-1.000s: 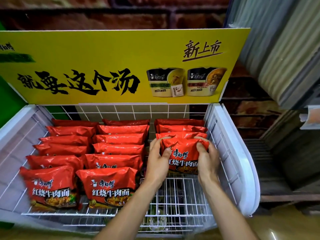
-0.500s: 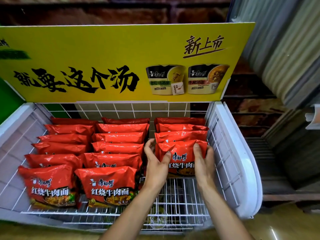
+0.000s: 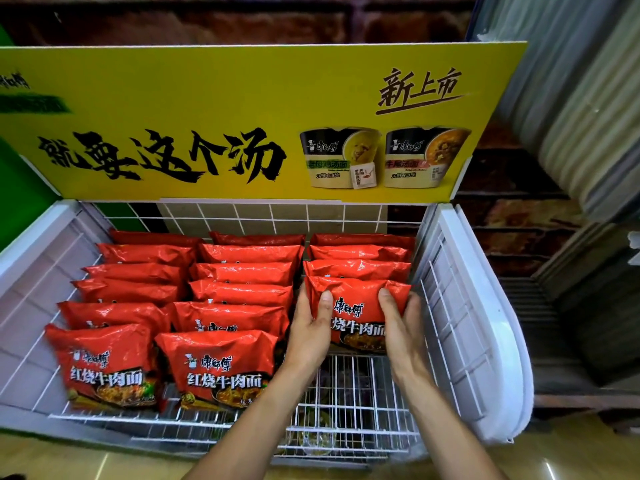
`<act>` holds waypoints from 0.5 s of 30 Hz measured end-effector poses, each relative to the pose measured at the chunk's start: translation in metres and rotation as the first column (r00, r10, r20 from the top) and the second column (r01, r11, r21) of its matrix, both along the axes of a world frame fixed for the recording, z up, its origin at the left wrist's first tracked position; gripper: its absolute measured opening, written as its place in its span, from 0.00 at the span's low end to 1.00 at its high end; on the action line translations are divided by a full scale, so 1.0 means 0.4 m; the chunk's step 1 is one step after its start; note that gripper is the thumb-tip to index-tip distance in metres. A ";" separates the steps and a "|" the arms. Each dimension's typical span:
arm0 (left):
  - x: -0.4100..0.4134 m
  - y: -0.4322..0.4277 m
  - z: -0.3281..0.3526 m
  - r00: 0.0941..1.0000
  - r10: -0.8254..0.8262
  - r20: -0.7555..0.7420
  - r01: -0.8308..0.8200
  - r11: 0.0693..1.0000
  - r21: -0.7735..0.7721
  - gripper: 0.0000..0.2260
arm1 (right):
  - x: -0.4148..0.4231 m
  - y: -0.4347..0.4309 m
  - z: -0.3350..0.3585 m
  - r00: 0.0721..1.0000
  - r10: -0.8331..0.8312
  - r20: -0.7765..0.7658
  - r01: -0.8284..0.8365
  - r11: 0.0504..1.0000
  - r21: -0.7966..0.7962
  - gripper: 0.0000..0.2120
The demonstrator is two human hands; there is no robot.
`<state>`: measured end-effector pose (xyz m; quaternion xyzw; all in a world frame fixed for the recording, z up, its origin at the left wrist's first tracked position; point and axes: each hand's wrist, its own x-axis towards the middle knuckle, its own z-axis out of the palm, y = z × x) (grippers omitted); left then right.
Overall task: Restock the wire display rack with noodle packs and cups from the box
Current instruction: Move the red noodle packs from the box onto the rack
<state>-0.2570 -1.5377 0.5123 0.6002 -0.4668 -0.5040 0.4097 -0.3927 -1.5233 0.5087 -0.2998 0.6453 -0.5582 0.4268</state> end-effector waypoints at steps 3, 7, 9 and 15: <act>0.005 -0.008 -0.008 0.999 -0.033 0.000 0.033 0.996 0.079 0.30 | 0.003 -0.002 0.003 0.998 0.029 -0.050 -0.028 1.000 0.008 0.16; 0.010 -0.008 -0.014 0.996 -0.049 -0.069 0.057 0.991 0.117 0.33 | 0.002 -0.002 0.002 0.998 0.022 -0.055 -0.021 1.000 0.011 0.17; 0.012 -0.009 -0.017 0.994 -0.046 -0.103 0.059 0.991 0.124 0.36 | 0.003 0.000 0.005 0.999 0.016 -0.041 -0.015 1.000 0.012 0.17; 0.019 -0.004 0.003 0.987 -0.027 -0.157 0.046 0.992 0.120 0.35 | 0.014 0.009 0.021 0.998 0.018 -0.057 -0.018 1.000 0.005 0.17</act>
